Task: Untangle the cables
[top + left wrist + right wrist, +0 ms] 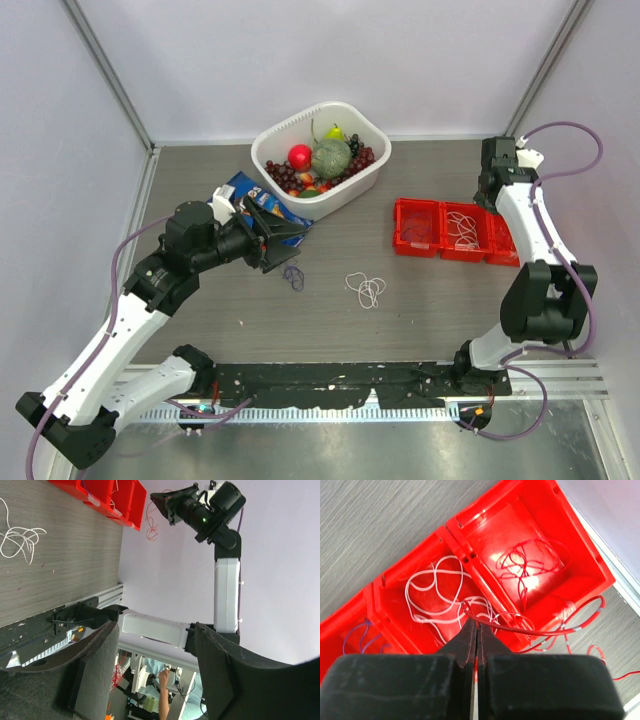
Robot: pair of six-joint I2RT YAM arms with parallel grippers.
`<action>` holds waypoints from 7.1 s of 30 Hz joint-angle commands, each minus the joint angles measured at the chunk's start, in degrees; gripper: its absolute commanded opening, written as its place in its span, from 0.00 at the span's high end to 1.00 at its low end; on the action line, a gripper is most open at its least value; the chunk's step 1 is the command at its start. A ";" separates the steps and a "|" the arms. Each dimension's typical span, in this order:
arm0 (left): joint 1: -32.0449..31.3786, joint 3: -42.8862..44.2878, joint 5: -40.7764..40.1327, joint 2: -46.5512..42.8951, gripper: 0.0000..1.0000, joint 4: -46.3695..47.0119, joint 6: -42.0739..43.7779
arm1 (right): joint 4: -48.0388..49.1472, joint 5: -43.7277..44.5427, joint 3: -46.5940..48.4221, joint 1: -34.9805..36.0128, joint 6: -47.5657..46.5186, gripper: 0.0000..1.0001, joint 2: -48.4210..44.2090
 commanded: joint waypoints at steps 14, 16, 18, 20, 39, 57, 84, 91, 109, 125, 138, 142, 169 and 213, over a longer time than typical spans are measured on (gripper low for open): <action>0.15 7.42 6.19 7.81 0.35 1.85 2.51 | 5.31 -11.33 10.63 -13.00 -2.24 0.99 21.75; 0.15 8.64 6.89 9.04 0.35 2.02 2.59 | 5.49 -13.27 11.16 -13.00 -2.42 0.99 22.73; 0.23 9.96 7.16 10.09 0.35 1.85 3.21 | 5.49 -15.02 11.43 -13.00 -2.25 0.99 23.43; 0.15 10.41 7.24 10.62 0.35 2.02 3.38 | 5.84 -17.48 11.08 -13.09 -2.25 0.99 23.96; 0.15 6.46 7.16 8.08 0.35 4.22 2.33 | 8.12 -21.19 5.89 -13.09 -2.60 0.66 14.22; 0.15 2.41 7.68 3.95 0.33 3.96 2.33 | 4.42 -18.80 6.87 11.93 -8.57 0.46 0.33; 0.15 -3.65 7.51 -1.50 0.34 2.64 0.40 | 18.14 -25.49 -31.20 47.64 5.13 0.67 -11.37; 0.06 -3.30 7.95 -1.33 0.34 2.29 1.01 | 18.23 -22.94 -28.39 48.87 4.70 0.87 -7.06; 0.06 3.29 4.43 0.34 0.44 -0.70 11.11 | 31.40 -43.94 -16.18 52.30 6.10 0.99 -16.37; 0.15 6.29 -5.58 -5.80 0.52 -8.18 43.55 | 43.63 -62.84 -12.83 52.30 11.99 0.99 -19.55; 0.15 1.01 -6.38 -6.60 0.45 -7.65 39.51 | 48.55 -65.39 -13.01 52.30 14.80 0.99 -19.28; 0.06 -0.31 -4.37 -5.29 0.55 -7.21 37.75 | 48.47 -65.30 -12.83 52.30 14.89 0.99 -19.46; 0.06 0.04 -13.74 -4.31 1.00 -10.89 34.76 | 38.55 -53.20 -12.04 52.39 8.32 0.99 -24.63; 0.06 0.39 -29.33 -14.34 1.00 -21.97 37.31 | 3.03 37.52 -2.90 52.30 -1.19 0.99 -53.47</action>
